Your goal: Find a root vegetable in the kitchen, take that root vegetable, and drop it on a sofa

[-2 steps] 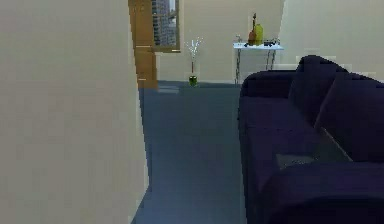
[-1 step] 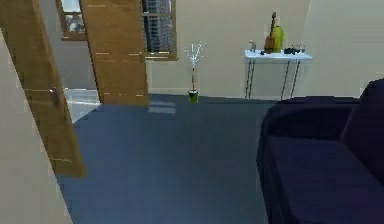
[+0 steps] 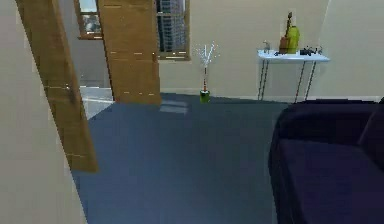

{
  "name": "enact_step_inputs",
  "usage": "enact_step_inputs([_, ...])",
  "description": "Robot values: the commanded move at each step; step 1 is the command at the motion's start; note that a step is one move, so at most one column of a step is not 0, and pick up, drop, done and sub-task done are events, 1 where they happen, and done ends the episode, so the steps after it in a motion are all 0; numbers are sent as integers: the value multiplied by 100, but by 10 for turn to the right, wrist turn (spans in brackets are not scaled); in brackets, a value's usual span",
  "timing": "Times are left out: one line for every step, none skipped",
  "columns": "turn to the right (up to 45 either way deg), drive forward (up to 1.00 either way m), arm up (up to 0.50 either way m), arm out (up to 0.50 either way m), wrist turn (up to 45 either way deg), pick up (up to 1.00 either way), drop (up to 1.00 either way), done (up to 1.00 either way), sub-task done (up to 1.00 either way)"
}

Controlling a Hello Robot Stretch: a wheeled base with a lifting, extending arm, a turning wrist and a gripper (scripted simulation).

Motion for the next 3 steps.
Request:
enact_step_inputs([0,65,0,0,0,0,0,0,0])
enact_step_inputs([-240,0,0,0,0,0,0,0,0])
enact_step_inputs([0,100,0,0,0,0,0,0,0])
